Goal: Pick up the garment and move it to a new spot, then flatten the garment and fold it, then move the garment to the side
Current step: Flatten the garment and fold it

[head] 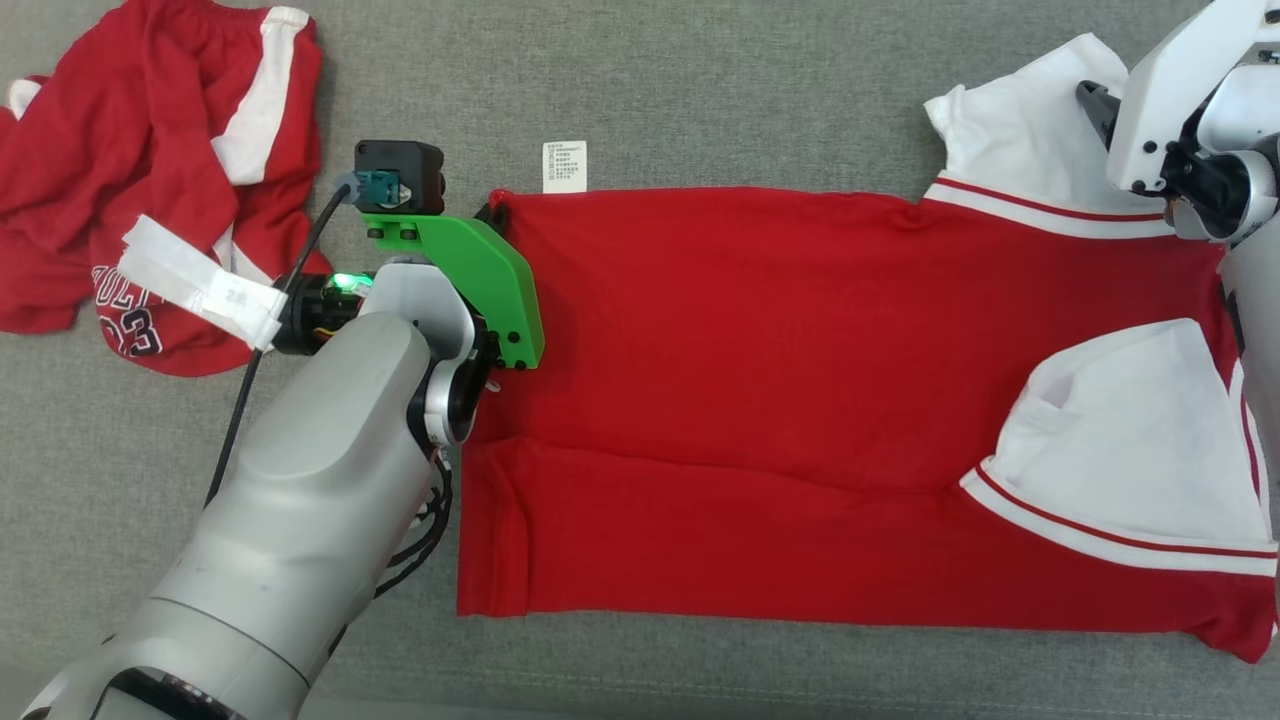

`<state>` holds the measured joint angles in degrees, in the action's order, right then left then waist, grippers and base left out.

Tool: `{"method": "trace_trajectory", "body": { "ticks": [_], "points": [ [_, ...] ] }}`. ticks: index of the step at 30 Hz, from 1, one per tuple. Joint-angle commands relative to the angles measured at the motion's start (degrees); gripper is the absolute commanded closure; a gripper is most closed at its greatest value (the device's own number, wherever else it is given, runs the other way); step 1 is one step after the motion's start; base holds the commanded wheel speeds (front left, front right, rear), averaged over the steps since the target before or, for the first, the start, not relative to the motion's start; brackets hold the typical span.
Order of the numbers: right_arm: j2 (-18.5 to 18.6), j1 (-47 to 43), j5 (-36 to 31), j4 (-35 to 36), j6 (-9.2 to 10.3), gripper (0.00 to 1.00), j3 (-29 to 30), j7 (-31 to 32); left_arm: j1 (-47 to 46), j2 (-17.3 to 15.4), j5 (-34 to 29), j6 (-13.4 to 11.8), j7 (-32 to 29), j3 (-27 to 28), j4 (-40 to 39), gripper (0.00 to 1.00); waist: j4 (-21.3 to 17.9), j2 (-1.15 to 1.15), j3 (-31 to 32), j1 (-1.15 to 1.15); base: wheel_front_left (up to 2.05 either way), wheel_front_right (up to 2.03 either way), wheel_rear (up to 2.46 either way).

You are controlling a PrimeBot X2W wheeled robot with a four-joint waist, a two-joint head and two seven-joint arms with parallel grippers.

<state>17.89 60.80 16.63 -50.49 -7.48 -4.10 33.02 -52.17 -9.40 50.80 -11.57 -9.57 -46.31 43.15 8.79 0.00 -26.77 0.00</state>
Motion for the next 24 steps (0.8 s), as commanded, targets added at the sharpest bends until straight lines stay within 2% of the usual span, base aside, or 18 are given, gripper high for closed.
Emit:
{"method": "trace_trajectory", "body": {
  "ticks": [1, 3, 4, 5, 6, 9, 14, 19, 24],
  "points": [
    [0.3, -0.1, 0.5, -0.7, -0.03, 0.0, -0.7, 0.1, 2.2, 0.4, 0.5, 0.4, -0.3, -0.8, 1.3, 1.0, 1.1, 0.0, -0.7, 0.0, 0.0, 0.0, 0.0],
    [0.2, -0.5, 1.2, -0.8, -0.03, 0.0, -1.8, -0.2, 2.1, 0.6, 0.3, 0.5, 0.8, -0.6, 1.2, 1.0, 1.4, 0.0, -0.9, 0.0, 0.0, 0.0, 0.0],
    [0.1, -0.7, 1.7, -0.8, -0.04, 0.08, -2.6, -0.2, 2.0, 0.6, 0.3, 0.5, 1.2, -0.5, 1.2, 1.0, 1.5, 0.0, -0.9, 0.0, 0.0, 0.0, 0.0],
    [0.1, -0.8, 2.1, -0.8, -0.06, 0.75, -3.3, -0.1, 1.9, 0.7, 0.3, 0.7, 1.6, -0.4, 1.2, 1.0, 1.5, 0.0, -1.0, 0.0, 0.0, 0.0, 0.0],
    [0.1, -0.9, 2.6, -0.8, -0.13, 1.0, -4.0, -0.3, 1.7, 0.7, 0.3, 0.8, 1.9, -0.3, 1.3, 1.0, 1.5, 0.0, -1.0, 0.0, 0.0, 0.0, 0.0],
    [1.2, -0.7, 2.5, -0.4, -0.09, 1.0, -5.5, -1.9, 1.3, 0.7, -0.1, 1.1, 3.4, -0.3, 1.4, 1.0, 1.1, 0.0, -0.6, 0.0, 0.0, 0.0, 0.0],
    [2.6, -0.8, 2.1, 1.2, 0.0, 1.0, -5.5, -10.0, 1.4, 0.7, -0.5, 1.6, 6.8, 0.1, 1.9, 1.0, 0.3, 0.0, 2.4, 0.0, 0.0, 0.0, 0.0],
    [2.8, -3.7, 4.8, 2.5, 0.0, 1.0, -5.9, -16.9, 2.7, 0.6, -0.8, 2.4, 10.9, 0.4, 3.1, 1.0, -0.8, 0.0, 6.8, 0.0, 0.0, 0.0, 0.0],
    [3.0, -10.1, 10.2, 6.2, -0.01, 1.0, -8.5, -18.4, 5.8, 0.4, -1.2, 3.9, 13.8, -0.7, 4.8, 1.0, -2.3, 0.0, 12.0, 0.0, 0.0, 0.0, 0.0]
  ]
}}
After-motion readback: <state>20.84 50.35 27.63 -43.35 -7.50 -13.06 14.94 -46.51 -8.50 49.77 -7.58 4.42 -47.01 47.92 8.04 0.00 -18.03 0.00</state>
